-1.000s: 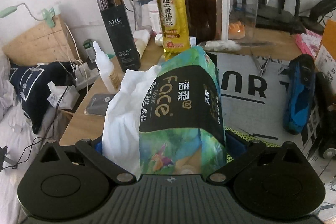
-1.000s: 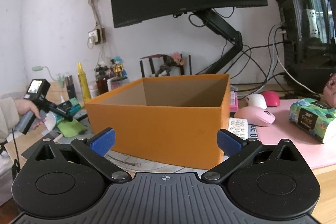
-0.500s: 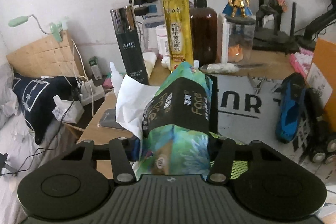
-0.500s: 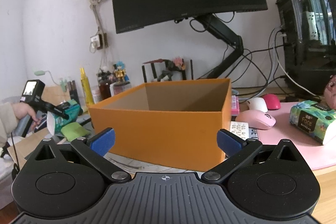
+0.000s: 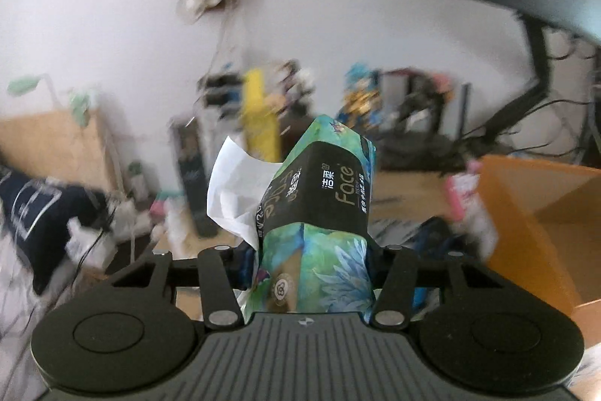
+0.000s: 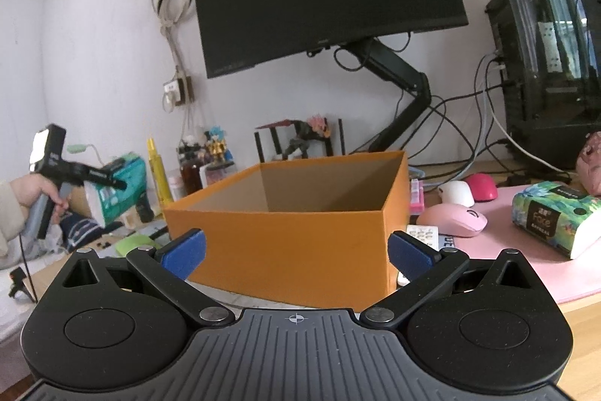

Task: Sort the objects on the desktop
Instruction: 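Lift the tissue pack with the left tool and carry it over the orange box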

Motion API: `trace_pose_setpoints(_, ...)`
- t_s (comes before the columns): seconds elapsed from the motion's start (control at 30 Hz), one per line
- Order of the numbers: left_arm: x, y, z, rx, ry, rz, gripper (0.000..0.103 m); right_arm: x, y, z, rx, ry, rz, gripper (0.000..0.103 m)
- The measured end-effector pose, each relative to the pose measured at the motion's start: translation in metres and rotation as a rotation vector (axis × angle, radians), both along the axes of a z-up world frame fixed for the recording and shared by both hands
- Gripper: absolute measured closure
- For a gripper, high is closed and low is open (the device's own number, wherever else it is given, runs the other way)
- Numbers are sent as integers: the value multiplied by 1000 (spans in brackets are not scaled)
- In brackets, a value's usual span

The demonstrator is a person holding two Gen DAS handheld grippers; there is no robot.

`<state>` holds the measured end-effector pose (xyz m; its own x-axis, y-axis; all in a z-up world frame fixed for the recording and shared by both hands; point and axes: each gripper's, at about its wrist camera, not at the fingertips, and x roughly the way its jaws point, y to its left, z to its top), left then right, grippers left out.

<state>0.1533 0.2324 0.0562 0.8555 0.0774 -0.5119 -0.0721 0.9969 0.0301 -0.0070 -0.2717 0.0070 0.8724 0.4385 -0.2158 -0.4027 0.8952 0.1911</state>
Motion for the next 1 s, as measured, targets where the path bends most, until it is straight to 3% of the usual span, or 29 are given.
trace_pose_setpoints(0.2, -14, -64, 33, 18, -104, -169, 53, -5, -11, 5, 10, -13, -16, 0)
trace_pose_setpoints(0.37, -17, -124, 44, 42, -129, -328, 53, -8, -26, 6, 22, -17, -43, 0)
trace_pose_setpoints(0.57, 6, -181, 19, 41, -37, -419, 53, -11, -44, 3, 41, -11, -78, 0)
trace_pose_setpoints(0.73, 32, -227, -12, 144, 69, -462, 53, -14, -59, -1, 61, -1, -97, 0)
trace_pose_setpoints(1.0, 55, -247, -35, 174, 184, -473, 53, -7, -68, -7, 81, 24, -123, 0)
